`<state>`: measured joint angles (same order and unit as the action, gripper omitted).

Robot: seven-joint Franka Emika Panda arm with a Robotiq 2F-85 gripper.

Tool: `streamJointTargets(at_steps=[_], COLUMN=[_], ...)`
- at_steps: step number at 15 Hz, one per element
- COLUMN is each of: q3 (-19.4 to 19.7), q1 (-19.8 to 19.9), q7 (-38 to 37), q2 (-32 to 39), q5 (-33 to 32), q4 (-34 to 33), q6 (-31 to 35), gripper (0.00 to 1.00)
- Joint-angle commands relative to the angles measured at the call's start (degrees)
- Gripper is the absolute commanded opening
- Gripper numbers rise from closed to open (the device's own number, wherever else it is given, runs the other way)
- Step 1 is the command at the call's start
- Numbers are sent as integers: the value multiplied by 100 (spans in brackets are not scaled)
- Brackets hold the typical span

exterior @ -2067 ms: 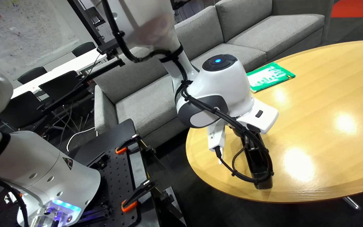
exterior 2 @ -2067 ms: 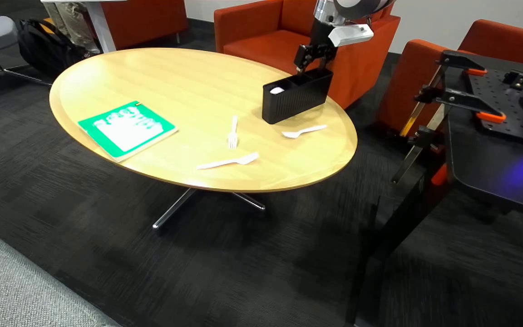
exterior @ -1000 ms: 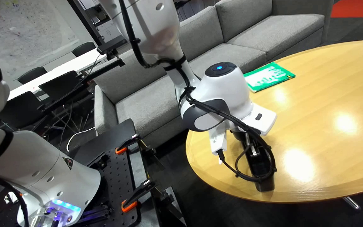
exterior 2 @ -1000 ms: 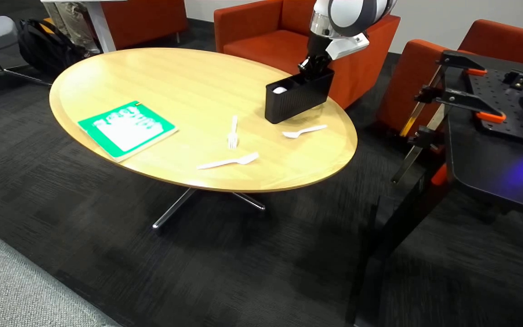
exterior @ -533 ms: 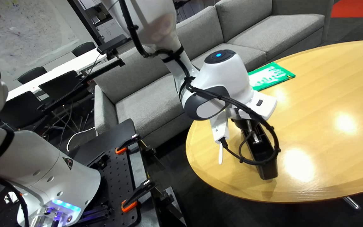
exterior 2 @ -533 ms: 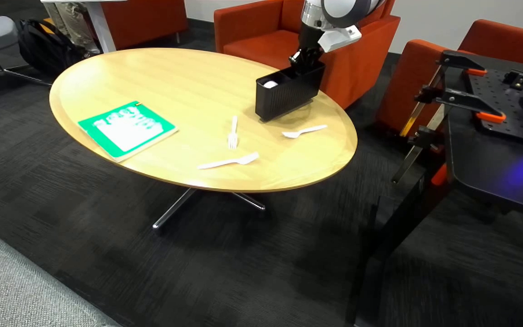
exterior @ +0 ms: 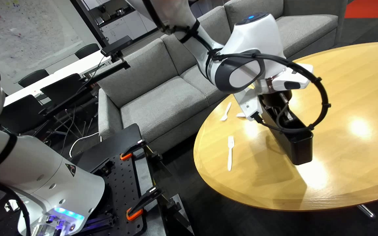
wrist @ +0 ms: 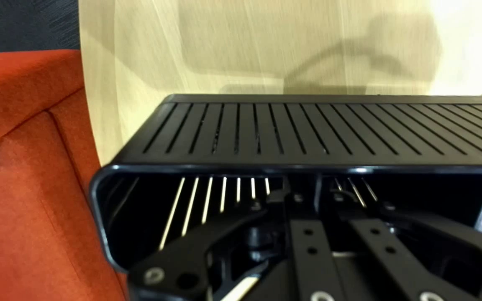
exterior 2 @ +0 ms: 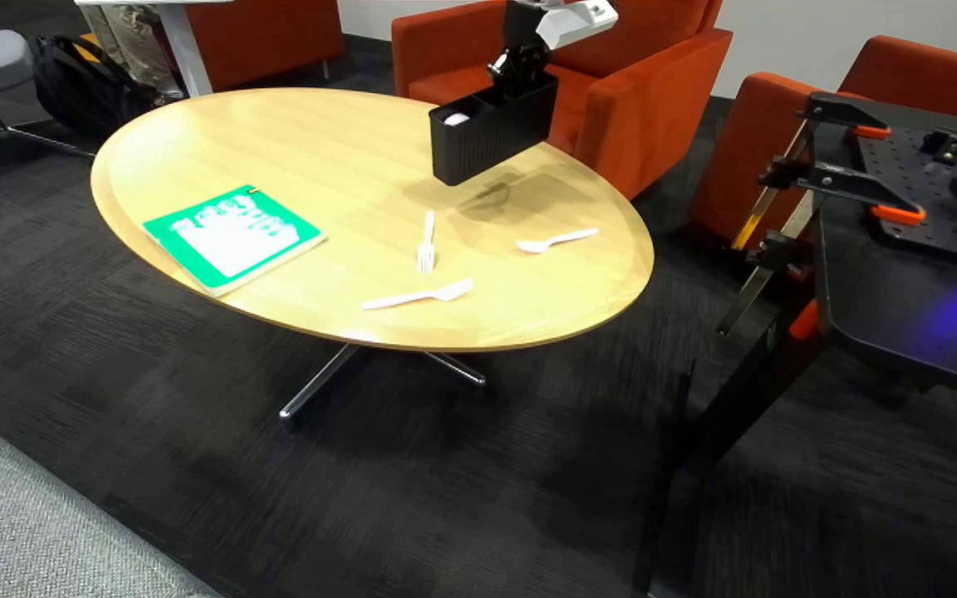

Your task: Move the black cutlery stand

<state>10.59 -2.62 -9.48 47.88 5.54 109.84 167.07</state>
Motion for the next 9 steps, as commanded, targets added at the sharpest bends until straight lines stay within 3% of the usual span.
streamJointTargets(at_steps=[1, 5, 9], q3=[127, 31, -112], q1=[-12, 141, 294], q7=[-104, -82, -51], q2=[325, 814, 1279], q5=[-229, -310, -245], q4=[-951, -1801, -2339], q6=[-673, -1097, -1089], gripper=[1, 1, 1])
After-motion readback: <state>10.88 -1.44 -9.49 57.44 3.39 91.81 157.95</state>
